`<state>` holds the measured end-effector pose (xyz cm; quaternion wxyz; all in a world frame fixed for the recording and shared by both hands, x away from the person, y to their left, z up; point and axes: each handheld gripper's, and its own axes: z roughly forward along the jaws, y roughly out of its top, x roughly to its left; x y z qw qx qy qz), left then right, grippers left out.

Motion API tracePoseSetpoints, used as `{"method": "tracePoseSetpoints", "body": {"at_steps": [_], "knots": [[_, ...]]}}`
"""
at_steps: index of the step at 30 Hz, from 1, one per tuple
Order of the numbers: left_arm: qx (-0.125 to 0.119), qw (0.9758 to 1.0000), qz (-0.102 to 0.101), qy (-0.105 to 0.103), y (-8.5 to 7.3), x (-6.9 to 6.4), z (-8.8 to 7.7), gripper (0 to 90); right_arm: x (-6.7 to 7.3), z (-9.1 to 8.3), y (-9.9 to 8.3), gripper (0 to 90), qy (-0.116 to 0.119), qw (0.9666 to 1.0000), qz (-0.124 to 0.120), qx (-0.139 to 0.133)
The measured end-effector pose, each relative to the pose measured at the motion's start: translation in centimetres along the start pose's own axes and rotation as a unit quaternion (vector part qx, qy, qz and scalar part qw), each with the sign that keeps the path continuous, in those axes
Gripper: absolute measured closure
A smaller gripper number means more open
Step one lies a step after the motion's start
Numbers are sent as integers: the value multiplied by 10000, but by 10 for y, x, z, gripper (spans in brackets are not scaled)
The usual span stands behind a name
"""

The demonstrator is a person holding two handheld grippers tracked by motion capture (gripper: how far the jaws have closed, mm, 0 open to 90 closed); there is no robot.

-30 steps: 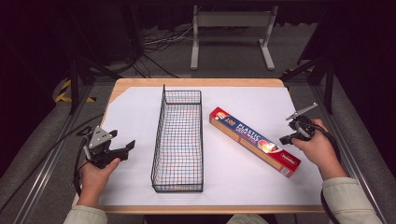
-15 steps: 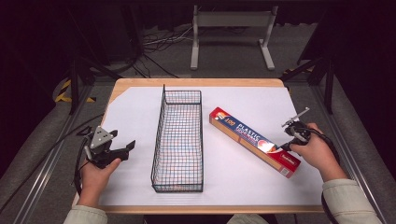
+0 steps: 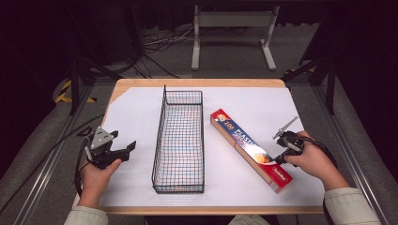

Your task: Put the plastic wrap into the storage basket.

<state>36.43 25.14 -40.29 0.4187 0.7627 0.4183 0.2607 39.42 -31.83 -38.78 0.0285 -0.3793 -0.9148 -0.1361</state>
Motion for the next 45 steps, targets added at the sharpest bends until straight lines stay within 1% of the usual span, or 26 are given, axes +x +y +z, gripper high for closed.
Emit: {"method": "tracePoseSetpoints", "body": {"at_steps": [4, 5, 7, 9, 12, 14, 15, 17, 19, 21, 23, 24, 25, 26, 27, 31, 32, 33, 34, 35, 37, 39, 40, 41, 44, 45], "knots": [[-13, 10000, 3, -12, 0, 0, 0, 224, 6, 3, 1, 900, 159, 9999, -44, 11], [-11, 10000, -4, -15, 0, 0, 0, 224, 6, 3, 0, 900, 195, 9998, -19, 15], [-24, 10000, -22, -7, 0, 0, 0, 224, 5, 3, 0, 900, 157, 9999, 39, 2], [-34, 10000, -39, -8, 0, 0, 0, 224, 4, 1, -1, 883, 157, 9998, 111, -92], [-56, 9999, -96, -70, 0, 1, 0, 224, 2, -6, 1, 852, -22, 9995, 189, -242], [-77, 9999, -116, -85, 0, 2, 0, 224, 2, -11, 2, 825, -125, 9987, 278, -408], [-87, 9998, -130, -90, 0, 2, -1, 224, 2, -15, 2, 806, -177, 9979, 331, -531], [-91, 9998, -142, -89, 0, 2, -1, 224, 2, -20, 3, 740, -301, 9962, 288, -770], [-104, 9998, -168, -84, 0, 2, -1, 224, 2, -24, 4, 720, -383, 9939, 290, -993], [-131, 9997, -194, -92, -1, 2, -2, 224, 4, -27, 5, 647, -434, 9892, 364, -1353], [-165, 9995, -237, -100, -1, 2, -2, 224, 5, -32, 7, 619, -454, 9852, 453, -1588], [-172, 9995, -246, -103, -1, 3, -2, 223, 6, -35, 8, 573, -488, 9819, 475, -1767], [-172, 9995, -246, -103, -1, 3, -2, 222, 6, -35, 8, 573, -488, 9819, 475, -1767], [-177, 9995, -240, -105, -1, 3, -2, 222, 7, -40, 10, 535, -499, 9759, 416, -2081], [-184, 9994, -283, -104, -2, 3, -2, 222, 8, -42, 11, 530, -455, 9740, 434, -2176], [-227, 9992, -306, -80, -2, 4, -3, 222, 13, -47, 16, 466, -350, 9651, 507, -2547], [-227, 9992, -306, -80, -2, 4, -3, 222, 16, -48, 19, 415, -338, 9603, 538, -2717], [-239, 9992, -312, -83, -2, 4, -3, 222, 16, -48, 19, 415, -338, 9603, 538, -2717], [-249, 9991, -322, -84, -2, 5, -3, 222, 19, -48, 21, 355, -358, 9549, 559, -2894], [-254, 9991, -325, -83, -2, 5, -3, 221, 23, -49, 23, 354, -396, 9494, 556, -3064], [-269, 9991, -329, -85, -2, 5, -3, 220, 28, -50, 28, 359, -390, 9466, 519, -3158], [-272, 9990, -335, -80, -2, 5, -3, 220, 34, -50, 34, 326, -387, 9450, 519, -3206], [-277, 9990, -335, -78, -2, 5, -3, 220, 36, -50, 37, 308, -399, 9437, 505, -3246], [-277, 9990, -335, -78, -2, 5, -3, 220, 36, -50, 37, 308, -399, 9437, 505, -3246], [-300, 9989, -343, -67, -2, 6, -4, 220, 44, -46, 47, 263, -495, 9414, 434, -3309], [-307, 9988, -366, -76, -2, 6, -5, 220, 46, -44, 50, 263, -519, 9417, 417, -3297]]}}
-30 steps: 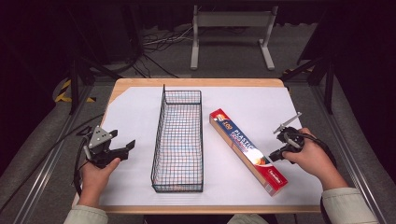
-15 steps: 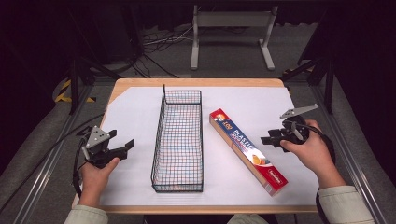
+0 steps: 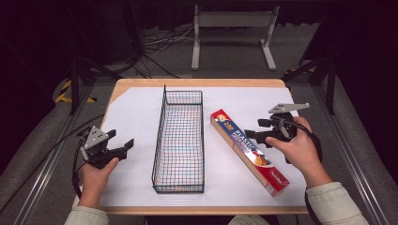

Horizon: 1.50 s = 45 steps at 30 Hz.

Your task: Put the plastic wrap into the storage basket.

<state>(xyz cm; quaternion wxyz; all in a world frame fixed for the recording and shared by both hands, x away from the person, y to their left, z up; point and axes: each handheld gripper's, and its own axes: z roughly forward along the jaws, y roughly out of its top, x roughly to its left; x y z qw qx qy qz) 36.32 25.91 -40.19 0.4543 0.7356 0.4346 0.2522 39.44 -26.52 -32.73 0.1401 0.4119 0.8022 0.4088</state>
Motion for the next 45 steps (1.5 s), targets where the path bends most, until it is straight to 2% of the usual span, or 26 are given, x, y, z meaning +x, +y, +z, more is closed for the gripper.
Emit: {"method": "tracePoseSetpoints", "body": {"at_steps": [5, 7, 12, 15, 18, 28, 31, 40, 44, 45], "knots": [[-4, 10000, -13, 13, 0, 0, 0, 220, 8, 13, 2, 252, -5, 9999, -51, 119], [-11, 10000, -6, 25, 0, 0, 0, 220, 12, 24, 1, 238, -27, 9996, -85, 262], [-11, 10000, -17, 27, 0, 1, 0, 220, 14, 38, -2, 223, -128, 9988, -35, 473], [-6, 10000, -21, 19, -1, 2, 0, 220, 13, 45, -5, 213, -180, 9981, -24, 596], [-8, 10000, -42, 41, -1, 3, 0, 220, 9, 54, -10, 213, -354, 9964, -11, 776], [17, 10000, -38, 64, -2, 3, 1, 226, 4, 70, -23, 213, -440, 9933, 107, 1060], [34, 10000, -24, 58, -2, 2, 1, 229, 7, 72, -27, 234, -530, 9897, 324, 1294], [42, 10000, -18, 64, -2, 2, 2, 231, 9, 81, -30, 274, -579, 9862, 275, 1529], [68, 10000, 1, 64, -2, 2, 2, 236, 9, 85, -32, 290, -603, 9826, 258, 1738], [67, 10000, 0, 63, -2, 1, 2, 236, 8, 86, -32, 302, -644, 9806, 269, 1834]]}}
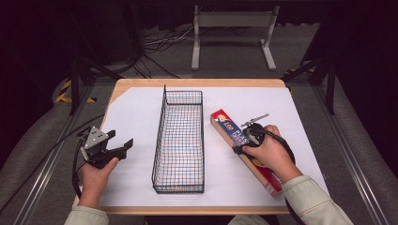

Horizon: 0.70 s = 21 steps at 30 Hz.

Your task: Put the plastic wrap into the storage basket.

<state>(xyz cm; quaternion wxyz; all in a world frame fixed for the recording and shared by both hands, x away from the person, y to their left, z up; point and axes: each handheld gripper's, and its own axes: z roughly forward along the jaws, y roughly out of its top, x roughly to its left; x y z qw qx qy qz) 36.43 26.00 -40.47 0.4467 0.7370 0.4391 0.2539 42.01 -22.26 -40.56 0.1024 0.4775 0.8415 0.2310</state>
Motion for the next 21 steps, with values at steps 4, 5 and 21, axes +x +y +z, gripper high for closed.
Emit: {"method": "tracePoseSetpoints", "body": {"at_steps": [4, 5, 21], "knots": [[-10, 10000, 6, 8, 0, 0, 1, 235, 0, 1, 1, 315, -30, 9999, 24, 114], [-8, 10000, 6, 8, 0, 0, 1, 235, 0, 2, 1, 340, -91, 9995, 115, 271], [29, 10000, 21, -2, -1, -1, 2, 235, 7, 3, 12, 391, -344, 9962, -127, 792]]}}
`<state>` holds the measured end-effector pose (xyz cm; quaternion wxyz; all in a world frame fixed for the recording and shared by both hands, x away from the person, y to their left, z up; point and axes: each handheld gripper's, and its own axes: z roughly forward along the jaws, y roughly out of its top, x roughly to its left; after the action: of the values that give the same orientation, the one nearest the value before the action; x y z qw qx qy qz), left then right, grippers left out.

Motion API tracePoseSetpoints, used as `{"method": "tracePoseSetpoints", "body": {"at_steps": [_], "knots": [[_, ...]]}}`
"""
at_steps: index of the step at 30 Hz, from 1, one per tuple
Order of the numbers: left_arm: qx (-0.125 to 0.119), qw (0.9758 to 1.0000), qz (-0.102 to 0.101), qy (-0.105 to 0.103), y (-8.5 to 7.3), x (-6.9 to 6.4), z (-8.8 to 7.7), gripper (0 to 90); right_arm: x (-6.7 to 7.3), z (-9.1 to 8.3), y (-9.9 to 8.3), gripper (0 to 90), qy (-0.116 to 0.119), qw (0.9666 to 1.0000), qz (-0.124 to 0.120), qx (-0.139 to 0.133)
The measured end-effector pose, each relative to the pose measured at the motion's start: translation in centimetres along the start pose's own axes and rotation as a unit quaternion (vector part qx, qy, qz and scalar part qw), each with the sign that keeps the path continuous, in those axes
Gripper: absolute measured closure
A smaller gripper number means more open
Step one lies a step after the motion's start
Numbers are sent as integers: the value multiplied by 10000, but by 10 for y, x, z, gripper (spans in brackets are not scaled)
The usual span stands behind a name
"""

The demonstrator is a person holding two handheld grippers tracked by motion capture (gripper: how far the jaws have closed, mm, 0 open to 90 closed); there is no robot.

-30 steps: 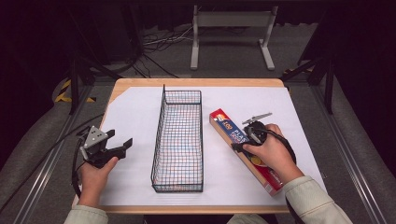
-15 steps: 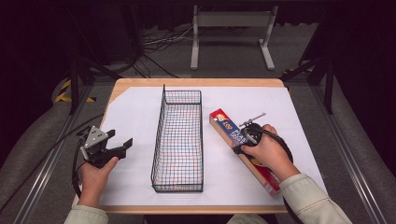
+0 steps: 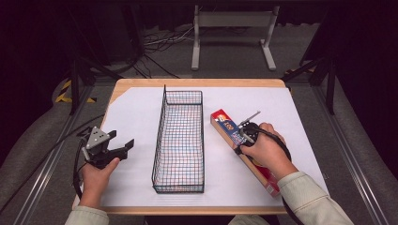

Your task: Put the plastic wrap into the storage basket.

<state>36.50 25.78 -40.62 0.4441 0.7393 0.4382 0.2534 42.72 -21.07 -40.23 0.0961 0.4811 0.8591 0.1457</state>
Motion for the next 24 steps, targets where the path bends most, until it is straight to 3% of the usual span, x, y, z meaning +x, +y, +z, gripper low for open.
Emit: {"method": "tracePoseSetpoints", "body": {"at_steps": [7, 13, 17, 24], "knots": [[-11, 10000, 0, 15, 0, 1, 0, 235, 0, 0, 5, 397, -30, 9998, 3, 218], [-9, 10000, -18, 11, -1, 2, 0, 235, 1, 0, 5, 401, -29, 9997, 59, 236], [-8, 10000, -19, 17, -1, 2, 1, 235, 3, -4, 8, 402, 254, 9980, 496, 288], [5, 10000, -37, 35, -2, 2, 1, 235, 6, -15, 15, 402, 272, 9971, 695, 173]]}}
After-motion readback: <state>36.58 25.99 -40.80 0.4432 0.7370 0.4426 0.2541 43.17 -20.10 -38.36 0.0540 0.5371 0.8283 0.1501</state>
